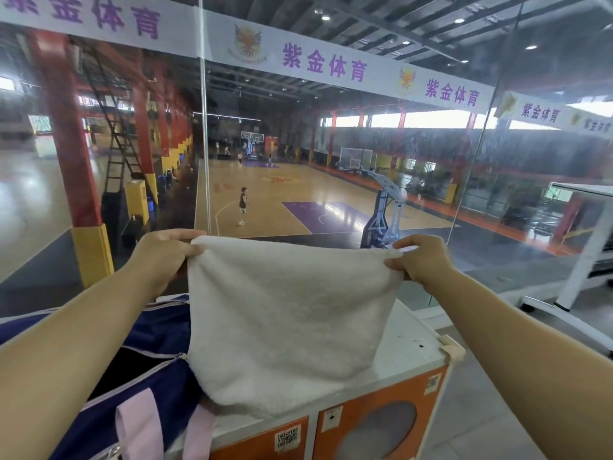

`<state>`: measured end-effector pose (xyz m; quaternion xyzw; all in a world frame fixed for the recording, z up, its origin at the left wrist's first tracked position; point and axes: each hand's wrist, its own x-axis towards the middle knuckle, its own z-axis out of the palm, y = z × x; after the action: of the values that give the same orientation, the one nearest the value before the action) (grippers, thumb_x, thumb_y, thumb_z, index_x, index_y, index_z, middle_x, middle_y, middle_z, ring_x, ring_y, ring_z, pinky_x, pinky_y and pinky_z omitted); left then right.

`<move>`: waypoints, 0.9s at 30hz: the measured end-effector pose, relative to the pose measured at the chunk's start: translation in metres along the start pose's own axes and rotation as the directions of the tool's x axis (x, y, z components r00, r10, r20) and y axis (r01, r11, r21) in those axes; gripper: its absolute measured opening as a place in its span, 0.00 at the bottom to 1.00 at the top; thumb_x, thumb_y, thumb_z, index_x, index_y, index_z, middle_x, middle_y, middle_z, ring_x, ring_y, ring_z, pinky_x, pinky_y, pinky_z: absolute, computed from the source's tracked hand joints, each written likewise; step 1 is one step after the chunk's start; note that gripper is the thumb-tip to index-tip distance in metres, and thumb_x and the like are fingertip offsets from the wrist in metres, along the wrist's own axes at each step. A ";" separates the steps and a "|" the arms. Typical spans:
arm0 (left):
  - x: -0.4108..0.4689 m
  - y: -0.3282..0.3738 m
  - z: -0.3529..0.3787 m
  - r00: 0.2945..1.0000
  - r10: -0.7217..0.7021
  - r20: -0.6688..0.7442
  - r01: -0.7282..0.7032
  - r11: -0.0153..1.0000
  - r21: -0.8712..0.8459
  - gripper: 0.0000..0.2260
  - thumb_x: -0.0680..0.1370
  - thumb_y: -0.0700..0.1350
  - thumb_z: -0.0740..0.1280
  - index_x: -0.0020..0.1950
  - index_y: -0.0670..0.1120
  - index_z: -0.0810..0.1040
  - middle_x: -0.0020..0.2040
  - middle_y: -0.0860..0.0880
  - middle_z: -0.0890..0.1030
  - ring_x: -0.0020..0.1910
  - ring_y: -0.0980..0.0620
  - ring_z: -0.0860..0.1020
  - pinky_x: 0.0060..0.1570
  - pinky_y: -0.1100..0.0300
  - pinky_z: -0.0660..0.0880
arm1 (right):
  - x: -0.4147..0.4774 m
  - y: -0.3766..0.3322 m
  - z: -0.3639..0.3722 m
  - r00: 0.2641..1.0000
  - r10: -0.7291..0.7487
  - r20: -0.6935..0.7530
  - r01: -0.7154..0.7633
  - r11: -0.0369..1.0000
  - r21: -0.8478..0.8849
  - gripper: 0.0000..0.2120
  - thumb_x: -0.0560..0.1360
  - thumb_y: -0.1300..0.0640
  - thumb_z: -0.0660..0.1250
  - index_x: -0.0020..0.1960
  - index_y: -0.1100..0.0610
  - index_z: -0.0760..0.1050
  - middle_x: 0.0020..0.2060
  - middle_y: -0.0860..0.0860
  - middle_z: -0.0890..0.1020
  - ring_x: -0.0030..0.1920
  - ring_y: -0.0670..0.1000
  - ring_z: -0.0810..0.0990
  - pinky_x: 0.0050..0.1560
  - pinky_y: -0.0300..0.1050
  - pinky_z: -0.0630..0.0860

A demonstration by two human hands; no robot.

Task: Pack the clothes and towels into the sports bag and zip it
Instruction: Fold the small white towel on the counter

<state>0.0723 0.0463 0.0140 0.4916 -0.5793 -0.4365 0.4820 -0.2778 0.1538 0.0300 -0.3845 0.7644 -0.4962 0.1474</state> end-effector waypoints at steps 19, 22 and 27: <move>-0.002 0.068 -0.011 0.964 0.263 0.037 -0.262 0.918 0.296 0.11 0.72 0.42 0.72 0.55 0.44 0.81 0.47 0.48 0.79 0.39 0.54 0.74 0.35 0.65 0.68 | -0.016 -0.057 -0.060 0.905 -0.425 0.031 0.426 0.900 -0.092 0.17 0.72 0.63 0.72 0.60 0.59 0.78 0.47 0.55 0.80 0.46 0.52 0.77 0.54 0.43 0.73; -0.002 0.076 -0.013 0.981 0.178 0.078 -0.188 0.970 0.155 0.07 0.72 0.41 0.72 0.50 0.44 0.82 0.46 0.44 0.81 0.37 0.49 0.75 0.33 0.62 0.72 | -0.020 -0.058 -0.072 0.888 -0.460 -0.018 0.457 0.885 -0.087 0.15 0.72 0.62 0.72 0.58 0.56 0.80 0.47 0.57 0.82 0.47 0.54 0.78 0.55 0.46 0.75; -0.008 0.071 -0.005 0.983 -0.014 0.186 0.029 0.996 -0.081 0.07 0.76 0.35 0.66 0.51 0.43 0.80 0.45 0.44 0.77 0.34 0.52 0.67 0.26 0.65 0.68 | -0.025 -0.054 -0.075 0.873 -0.477 -0.101 0.475 0.879 -0.045 0.11 0.73 0.64 0.70 0.53 0.55 0.79 0.38 0.46 0.79 0.42 0.53 0.78 0.51 0.46 0.73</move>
<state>0.0676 0.0641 0.0830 0.4348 -0.5974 -0.5092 0.4414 -0.2831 0.2089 0.1084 -0.5341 0.6579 -0.5303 -0.0248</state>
